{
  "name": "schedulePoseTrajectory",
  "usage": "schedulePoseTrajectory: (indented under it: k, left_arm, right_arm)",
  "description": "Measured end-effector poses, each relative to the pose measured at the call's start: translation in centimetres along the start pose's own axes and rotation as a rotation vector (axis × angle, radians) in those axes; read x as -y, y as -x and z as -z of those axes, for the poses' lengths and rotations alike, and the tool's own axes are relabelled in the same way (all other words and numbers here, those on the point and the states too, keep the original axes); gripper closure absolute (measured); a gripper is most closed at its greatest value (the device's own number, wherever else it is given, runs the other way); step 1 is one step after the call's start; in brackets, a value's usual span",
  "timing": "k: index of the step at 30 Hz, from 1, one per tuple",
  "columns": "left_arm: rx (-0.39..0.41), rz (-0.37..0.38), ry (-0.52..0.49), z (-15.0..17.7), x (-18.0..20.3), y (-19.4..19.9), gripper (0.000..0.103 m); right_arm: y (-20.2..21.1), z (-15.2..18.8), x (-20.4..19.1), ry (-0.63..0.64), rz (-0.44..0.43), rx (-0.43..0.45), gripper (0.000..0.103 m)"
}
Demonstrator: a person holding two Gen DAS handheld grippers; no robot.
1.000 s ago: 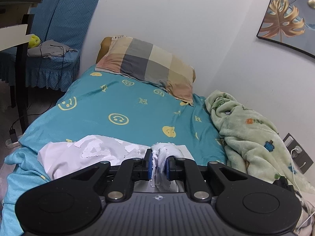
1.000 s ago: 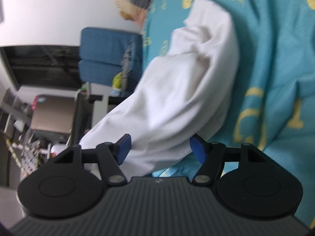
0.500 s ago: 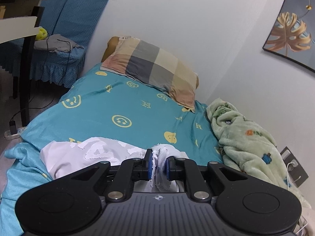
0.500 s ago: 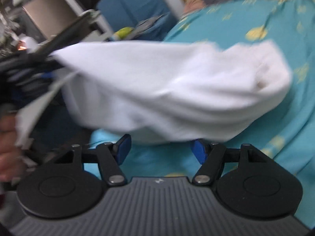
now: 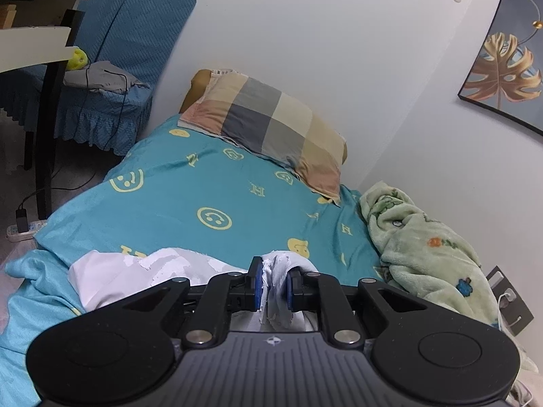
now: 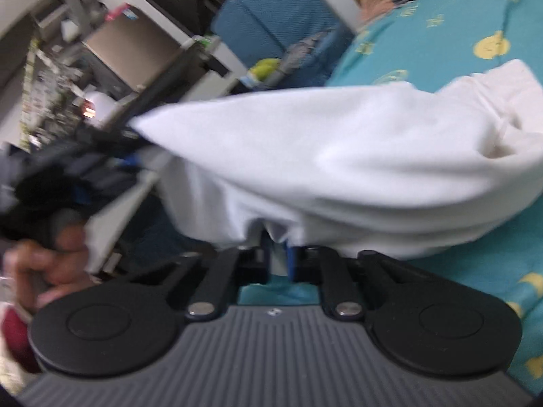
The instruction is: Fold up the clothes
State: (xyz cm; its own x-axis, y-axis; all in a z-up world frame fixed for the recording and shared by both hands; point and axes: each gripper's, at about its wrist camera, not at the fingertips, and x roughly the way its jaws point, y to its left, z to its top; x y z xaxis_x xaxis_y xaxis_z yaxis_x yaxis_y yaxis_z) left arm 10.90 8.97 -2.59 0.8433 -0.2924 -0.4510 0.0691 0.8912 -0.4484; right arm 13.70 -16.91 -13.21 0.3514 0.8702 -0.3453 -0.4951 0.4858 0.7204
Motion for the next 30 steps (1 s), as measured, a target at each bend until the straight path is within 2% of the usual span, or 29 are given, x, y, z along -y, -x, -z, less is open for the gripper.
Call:
schedulePoseTrajectory:
  k: [2, 7, 10, 12, 13, 17, 20, 22, 25, 26, 27, 29, 30]
  left_arm:
    - [0.014, 0.002, -0.002, -0.2, 0.0, 0.2, 0.088]
    - [0.052, 0.031, -0.021, -0.8, 0.7, 1.8, 0.078]
    - [0.062, 0.033, -0.05, -0.3, 1.6, 3.8, 0.065]
    - [0.076, 0.046, -0.079, 0.3, 2.3, 5.1, 0.051]
    - [0.085, 0.056, -0.097, 0.7, 2.6, 5.8, 0.05]
    - [0.08, 0.026, -0.136, 2.2, 3.7, 6.3, 0.05]
    - [0.03, -0.02, -0.116, 2.7, 3.0, 5.1, 0.05]
    - [-0.004, -0.044, -0.106, 3.0, 2.5, 4.4, 0.05]
    - [-0.055, -0.085, -0.106, 3.5, 1.8, 3.5, 0.041]
    - [-0.076, -0.101, -0.101, 3.6, 1.5, 3.1, 0.035]
    - [-0.099, -0.123, -0.086, 3.7, 0.9, 2.6, 0.029]
    - [-0.143, -0.167, -0.042, 3.7, -0.5, 1.6, 0.026]
    - [-0.16, -0.187, -0.01, 3.7, -1.4, 1.2, 0.024]
  right_arm:
    - [0.8, -0.5, -1.2, -0.008, -0.066, 0.02, 0.096]
    - [2.8, -2.3, -3.8, -0.043, -0.225, 0.103, 0.097]
    - [4.4, -3.4, -3.8, -0.107, -0.331, 0.182, 0.1]
    - [5.7, -4.3, -4.1, -0.109, -0.337, 0.232, 0.1]
    - [6.3, -4.6, -4.1, -0.1, -0.325, 0.254, 0.1]
    - [7.7, -4.8, -2.8, -0.126, -0.237, 0.284, 0.1]
    - [7.8, -4.5, -2.2, -0.1, -0.124, 0.238, 0.098]
    - [7.7, -4.0, -1.9, -0.105, -0.011, 0.204, 0.097]
    - [7.4, -3.1, -0.7, -0.146, 0.215, 0.158, 0.096]
    - [7.5, -2.7, 0.0, -0.179, 0.269, 0.153, 0.095]
    - [7.6, -2.4, 1.0, -0.229, 0.31, 0.145, 0.095]
    - [8.1, -1.8, 2.5, -0.309, 0.373, 0.136, 0.094]
    - [8.4, -1.5, 2.9, -0.333, 0.406, 0.137, 0.087]
